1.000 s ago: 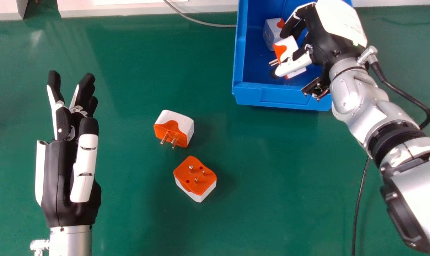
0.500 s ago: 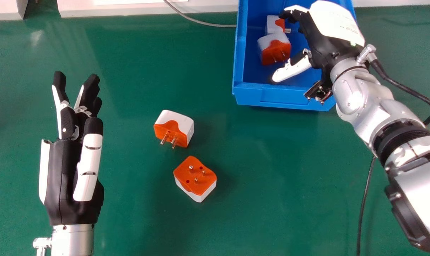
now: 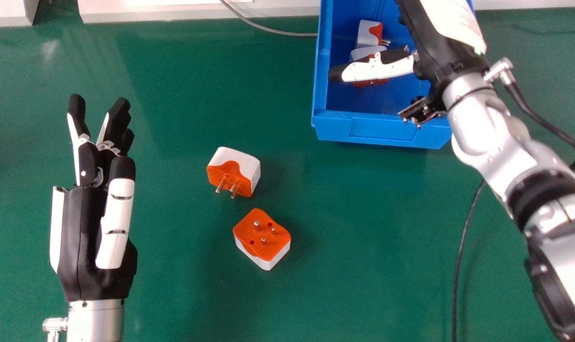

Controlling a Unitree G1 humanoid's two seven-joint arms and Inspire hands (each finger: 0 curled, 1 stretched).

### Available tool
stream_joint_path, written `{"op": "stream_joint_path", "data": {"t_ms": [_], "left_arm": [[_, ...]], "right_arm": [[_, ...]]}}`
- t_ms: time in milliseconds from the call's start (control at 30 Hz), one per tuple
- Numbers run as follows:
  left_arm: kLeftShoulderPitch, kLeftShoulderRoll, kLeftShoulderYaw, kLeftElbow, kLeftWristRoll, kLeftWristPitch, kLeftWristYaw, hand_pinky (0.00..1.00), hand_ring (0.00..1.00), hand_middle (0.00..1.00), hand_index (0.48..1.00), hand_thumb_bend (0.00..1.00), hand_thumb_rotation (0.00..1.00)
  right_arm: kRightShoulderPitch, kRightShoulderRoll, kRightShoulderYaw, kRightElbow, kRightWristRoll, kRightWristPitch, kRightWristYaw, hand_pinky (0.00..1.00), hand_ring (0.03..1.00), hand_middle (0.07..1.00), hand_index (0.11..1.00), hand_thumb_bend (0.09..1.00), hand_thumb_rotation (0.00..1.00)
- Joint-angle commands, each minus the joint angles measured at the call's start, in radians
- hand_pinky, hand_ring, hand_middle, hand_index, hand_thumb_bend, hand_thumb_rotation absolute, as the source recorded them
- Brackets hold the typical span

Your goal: Pick all objects and put in blue box

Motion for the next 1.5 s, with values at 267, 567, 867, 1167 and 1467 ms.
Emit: {"op": "stream_joint_path", "data": {"t_ms": [267,567,867,1167,1467], "left_arm": [[0.011,-0.005,-0.002,-0.022,0.004,-0.020,0.010,0.99,0.98,0.95,0.914,0.41,0.72],[0.010,-0.002,0.002,-0.022,0.012,-0.020,0.025,0.99,0.98,0.95,0.924,0.41,0.72],[0.014,-0.001,0.005,-0.020,0.010,-0.028,0.027,0.99,0.98,0.95,0.928,0.41,0.72],[0.008,-0.003,0.003,-0.010,0.005,-0.027,0.024,0.99,0.98,0.95,0.939,0.40,0.72],[0.002,0.000,-0.001,-0.007,-0.001,-0.018,0.015,0.99,0.98,0.95,0.941,0.40,0.73]], "right_arm": [[0.371,-0.055,-0.084,-0.420,0.061,-0.231,-0.004,0.57,0.760,0.813,0.809,0.989,0.32],[0.672,-0.013,-0.077,-0.675,0.050,-0.255,0.033,0.55,0.736,0.805,0.807,0.985,0.32],[0.863,0.062,-0.046,-0.777,0.042,-0.250,0.080,0.58,0.743,0.807,0.810,0.989,0.34],[0.961,0.119,-0.011,-0.804,-0.060,-0.234,0.060,0.63,0.793,0.841,0.843,0.999,0.36],[0.969,0.126,0.054,-0.779,-0.050,-0.225,0.121,0.72,0.831,0.863,0.868,1.000,0.38]]}}
